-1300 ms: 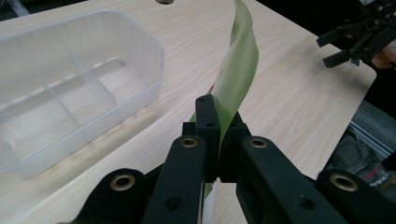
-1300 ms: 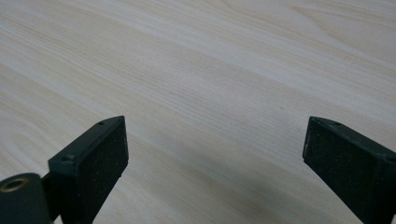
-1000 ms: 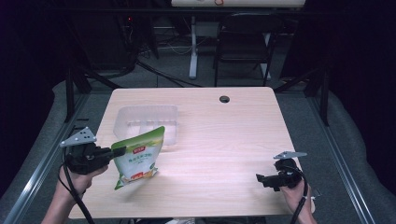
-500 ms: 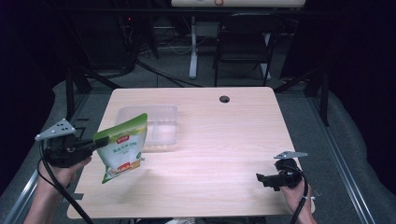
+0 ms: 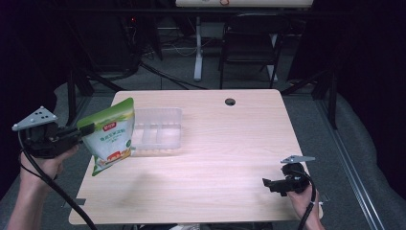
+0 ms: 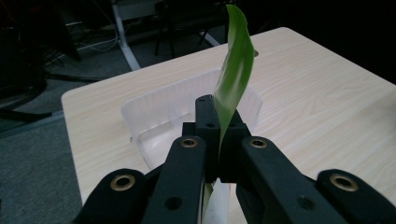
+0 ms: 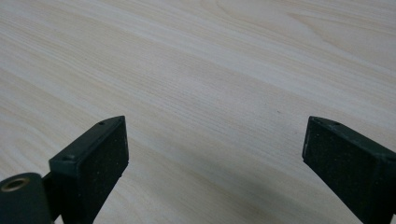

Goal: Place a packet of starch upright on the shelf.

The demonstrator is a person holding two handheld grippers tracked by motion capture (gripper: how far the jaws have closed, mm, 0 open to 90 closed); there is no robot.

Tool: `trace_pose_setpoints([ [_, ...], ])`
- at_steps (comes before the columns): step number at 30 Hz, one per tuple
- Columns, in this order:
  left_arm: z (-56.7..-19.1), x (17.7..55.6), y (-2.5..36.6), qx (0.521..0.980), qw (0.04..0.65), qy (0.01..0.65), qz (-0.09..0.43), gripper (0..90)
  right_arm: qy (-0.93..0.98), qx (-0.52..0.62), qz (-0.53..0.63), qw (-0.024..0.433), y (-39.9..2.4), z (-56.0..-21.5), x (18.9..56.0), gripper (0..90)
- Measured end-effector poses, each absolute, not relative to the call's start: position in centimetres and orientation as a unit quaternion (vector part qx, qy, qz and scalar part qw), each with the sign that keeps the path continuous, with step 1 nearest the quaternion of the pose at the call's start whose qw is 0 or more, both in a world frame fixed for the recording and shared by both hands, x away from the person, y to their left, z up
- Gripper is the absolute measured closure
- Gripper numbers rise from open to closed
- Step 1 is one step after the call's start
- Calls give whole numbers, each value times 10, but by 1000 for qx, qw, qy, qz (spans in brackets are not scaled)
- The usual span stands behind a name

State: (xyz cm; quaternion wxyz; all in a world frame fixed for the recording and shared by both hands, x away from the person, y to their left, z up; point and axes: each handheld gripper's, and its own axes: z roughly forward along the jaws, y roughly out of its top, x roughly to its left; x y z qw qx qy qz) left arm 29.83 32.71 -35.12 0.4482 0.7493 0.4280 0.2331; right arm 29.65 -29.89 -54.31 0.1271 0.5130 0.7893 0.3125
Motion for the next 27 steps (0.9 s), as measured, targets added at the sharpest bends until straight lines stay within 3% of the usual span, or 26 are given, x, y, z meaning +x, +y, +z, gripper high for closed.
trace_pose_setpoints([
  [27,-343,354,316,714,443,463,281,900,787,517,310,132,-300,-543,297,66],
])
